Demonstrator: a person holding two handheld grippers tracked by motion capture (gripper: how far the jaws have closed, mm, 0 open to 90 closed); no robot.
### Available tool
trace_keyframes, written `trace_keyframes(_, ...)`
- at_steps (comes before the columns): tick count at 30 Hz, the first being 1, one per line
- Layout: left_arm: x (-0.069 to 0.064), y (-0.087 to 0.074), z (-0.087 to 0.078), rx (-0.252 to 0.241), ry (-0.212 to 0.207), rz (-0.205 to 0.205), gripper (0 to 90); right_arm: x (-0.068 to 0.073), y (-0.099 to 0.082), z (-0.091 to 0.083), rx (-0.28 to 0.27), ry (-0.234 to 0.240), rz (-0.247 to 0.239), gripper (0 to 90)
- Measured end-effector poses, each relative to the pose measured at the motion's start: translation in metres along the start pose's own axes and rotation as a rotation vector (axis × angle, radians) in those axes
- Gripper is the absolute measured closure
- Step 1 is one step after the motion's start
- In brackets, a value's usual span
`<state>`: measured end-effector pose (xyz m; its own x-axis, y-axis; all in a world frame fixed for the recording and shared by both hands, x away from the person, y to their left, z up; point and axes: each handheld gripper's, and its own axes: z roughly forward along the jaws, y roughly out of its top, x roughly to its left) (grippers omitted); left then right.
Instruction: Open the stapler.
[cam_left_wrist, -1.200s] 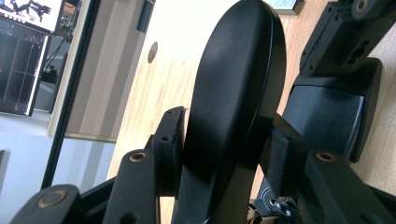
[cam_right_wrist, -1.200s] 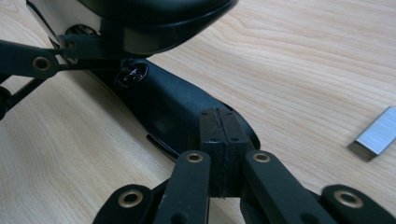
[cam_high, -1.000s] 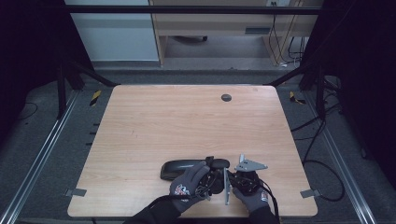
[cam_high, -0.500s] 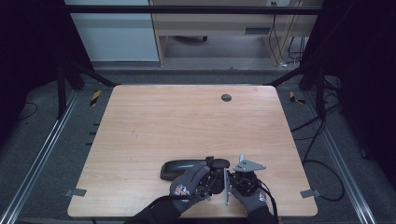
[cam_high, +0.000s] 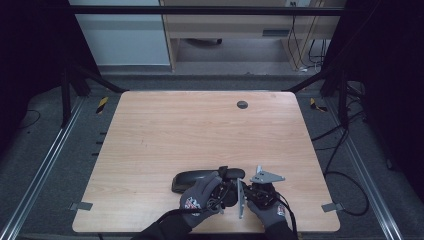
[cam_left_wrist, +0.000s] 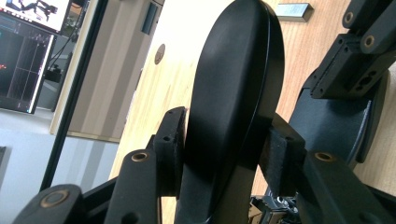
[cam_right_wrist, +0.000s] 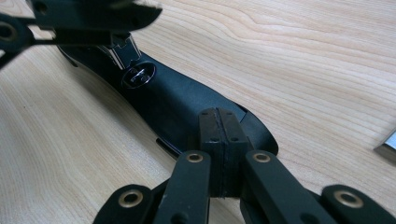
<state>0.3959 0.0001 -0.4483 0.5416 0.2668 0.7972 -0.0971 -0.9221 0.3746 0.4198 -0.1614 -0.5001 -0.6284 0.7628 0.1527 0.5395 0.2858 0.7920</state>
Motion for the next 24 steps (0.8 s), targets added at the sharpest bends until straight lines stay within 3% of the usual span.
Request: trace_keyframes(24, 0.02, -0.008, -0.017, -0.043, 0.032, -0.1, 57.6, 0.001, 0.0, 0.0, 0.003, -0.003, 0.007, 90.0)
